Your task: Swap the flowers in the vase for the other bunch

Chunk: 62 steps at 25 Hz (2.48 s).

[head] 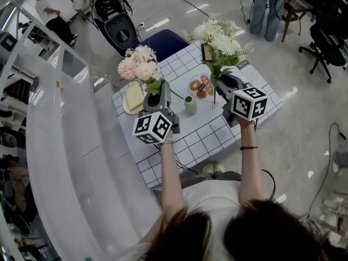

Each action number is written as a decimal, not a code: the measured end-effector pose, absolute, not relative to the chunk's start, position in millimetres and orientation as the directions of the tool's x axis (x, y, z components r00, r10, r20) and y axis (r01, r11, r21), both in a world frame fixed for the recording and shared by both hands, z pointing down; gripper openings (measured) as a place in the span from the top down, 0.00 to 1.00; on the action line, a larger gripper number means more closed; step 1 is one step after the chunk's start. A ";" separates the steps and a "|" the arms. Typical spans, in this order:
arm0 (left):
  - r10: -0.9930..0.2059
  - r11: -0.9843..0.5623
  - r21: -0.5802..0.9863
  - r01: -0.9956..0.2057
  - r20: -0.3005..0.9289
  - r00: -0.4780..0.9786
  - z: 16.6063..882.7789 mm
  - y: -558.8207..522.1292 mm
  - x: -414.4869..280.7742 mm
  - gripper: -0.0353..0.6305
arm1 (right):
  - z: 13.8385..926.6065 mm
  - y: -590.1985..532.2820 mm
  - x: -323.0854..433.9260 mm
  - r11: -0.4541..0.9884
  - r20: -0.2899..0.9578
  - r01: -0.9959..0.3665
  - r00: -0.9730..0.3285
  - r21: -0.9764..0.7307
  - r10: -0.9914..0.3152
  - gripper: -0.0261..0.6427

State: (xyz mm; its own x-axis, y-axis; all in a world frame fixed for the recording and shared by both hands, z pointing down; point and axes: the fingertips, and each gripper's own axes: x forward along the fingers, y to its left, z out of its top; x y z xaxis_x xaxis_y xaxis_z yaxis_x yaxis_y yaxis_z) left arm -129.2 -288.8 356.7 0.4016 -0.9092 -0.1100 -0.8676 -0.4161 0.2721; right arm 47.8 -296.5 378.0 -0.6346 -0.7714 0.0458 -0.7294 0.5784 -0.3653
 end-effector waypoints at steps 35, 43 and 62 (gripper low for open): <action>-0.959 -0.281 0.256 -0.925 -0.044 0.279 365.4 -266.0 -182.8 0.84 | 377.1 -295.2 21.7 0.614 0.053 -0.698 -0.675 -0.370 -0.736 0.89; -0.961 -0.274 0.235 -0.933 -0.033 0.274 367.4 -264.7 -183.7 0.84 | 376.4 -293.7 20.4 0.615 0.054 -0.699 -0.676 -0.365 -0.735 0.89; -0.968 -0.241 0.266 -0.933 -0.003 0.250 380.6 -256.2 -188.3 0.84 | 375.3 -294.8 22.3 0.619 0.043 -0.700 -0.674 -0.356 -0.737 0.89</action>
